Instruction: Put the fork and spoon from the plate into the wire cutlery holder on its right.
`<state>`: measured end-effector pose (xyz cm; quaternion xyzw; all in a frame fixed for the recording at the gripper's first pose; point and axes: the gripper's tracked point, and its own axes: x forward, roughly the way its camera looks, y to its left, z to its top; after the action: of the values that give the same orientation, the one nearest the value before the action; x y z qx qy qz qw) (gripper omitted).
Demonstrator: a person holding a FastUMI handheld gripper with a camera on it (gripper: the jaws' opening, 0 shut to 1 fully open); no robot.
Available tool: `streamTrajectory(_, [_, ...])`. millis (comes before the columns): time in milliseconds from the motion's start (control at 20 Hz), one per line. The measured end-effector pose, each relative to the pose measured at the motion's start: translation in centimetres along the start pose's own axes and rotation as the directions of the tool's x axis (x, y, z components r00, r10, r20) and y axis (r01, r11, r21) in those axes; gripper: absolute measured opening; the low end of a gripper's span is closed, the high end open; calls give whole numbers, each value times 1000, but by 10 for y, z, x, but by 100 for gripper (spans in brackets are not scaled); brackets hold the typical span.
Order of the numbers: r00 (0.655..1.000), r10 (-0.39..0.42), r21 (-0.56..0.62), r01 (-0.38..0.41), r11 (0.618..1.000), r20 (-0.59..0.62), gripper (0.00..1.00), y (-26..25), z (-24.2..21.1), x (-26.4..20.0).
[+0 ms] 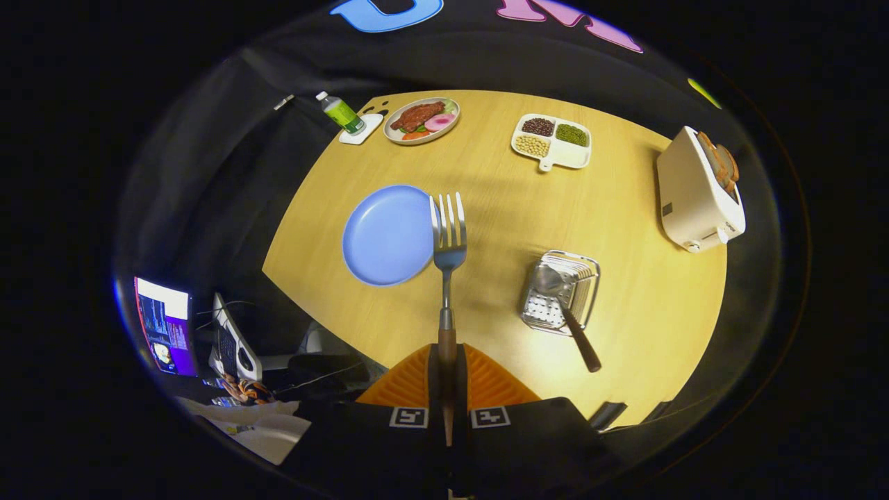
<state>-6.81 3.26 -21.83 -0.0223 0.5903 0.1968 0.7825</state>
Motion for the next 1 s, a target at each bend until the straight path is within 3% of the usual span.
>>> streamTrajectory(300, [982,-81,-87,67,994,-169,8,-64,-7,-22])
streamTrajectory(650, [915,-161,-195,93,976,-371,8,-111,-17,-3])
streamTrajectory(800, [899,-145,-191,71,979,-413,8,-114,-17,7])
streamTrajectory(1000, [849,-154,-229,40,972,-505,10,-124,-27,18])
